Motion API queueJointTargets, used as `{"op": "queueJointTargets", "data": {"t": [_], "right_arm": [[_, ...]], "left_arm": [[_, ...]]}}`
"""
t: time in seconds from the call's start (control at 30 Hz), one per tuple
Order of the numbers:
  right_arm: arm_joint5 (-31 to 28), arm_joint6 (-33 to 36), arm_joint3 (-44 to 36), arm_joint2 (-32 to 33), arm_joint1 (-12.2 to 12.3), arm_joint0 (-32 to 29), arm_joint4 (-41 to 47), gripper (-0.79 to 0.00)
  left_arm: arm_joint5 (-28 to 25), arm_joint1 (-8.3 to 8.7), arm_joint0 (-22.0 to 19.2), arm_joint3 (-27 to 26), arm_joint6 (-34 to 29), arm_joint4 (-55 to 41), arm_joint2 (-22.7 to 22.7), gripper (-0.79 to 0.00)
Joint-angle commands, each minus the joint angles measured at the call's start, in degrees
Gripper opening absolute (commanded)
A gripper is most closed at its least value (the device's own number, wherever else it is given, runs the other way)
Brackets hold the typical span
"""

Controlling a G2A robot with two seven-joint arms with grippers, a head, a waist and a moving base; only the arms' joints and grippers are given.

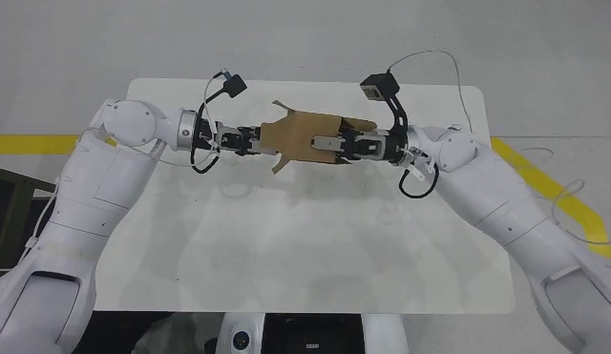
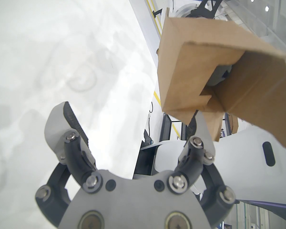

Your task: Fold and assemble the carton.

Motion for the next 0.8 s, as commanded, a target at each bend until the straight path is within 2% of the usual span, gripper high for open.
{"op": "queueJointTargets", "data": {"t": [0.0,0.27,0.53,0.77], "right_arm": [[-0.82,-0.83,1.08,0.57,-0.02,-0.09,0.25,-0.785],[-2.35,-2.36,3.19,1.33,-0.77,-0.41,0.18,-0.785],[-0.97,-0.98,3.25,0.1,-1.87,-0.02,-2.52,-0.785],[0.04,0.03,2.7,-0.62,-2.3,0.1,-4.15,-0.785]], "left_arm": [[0.12,0.02,0.24,-0.25,-0.22,0.64,0.25,0.0],[0.68,-0.24,0.4,-1.55,-0.8,0.8,1.45,0.0],[0.23,-0.06,0.04,-0.07,0.27,-0.46,-0.02,0.0],[-0.16,0.09,0.63,-1.07,0.22,-0.46,-0.34,0.0]]}}
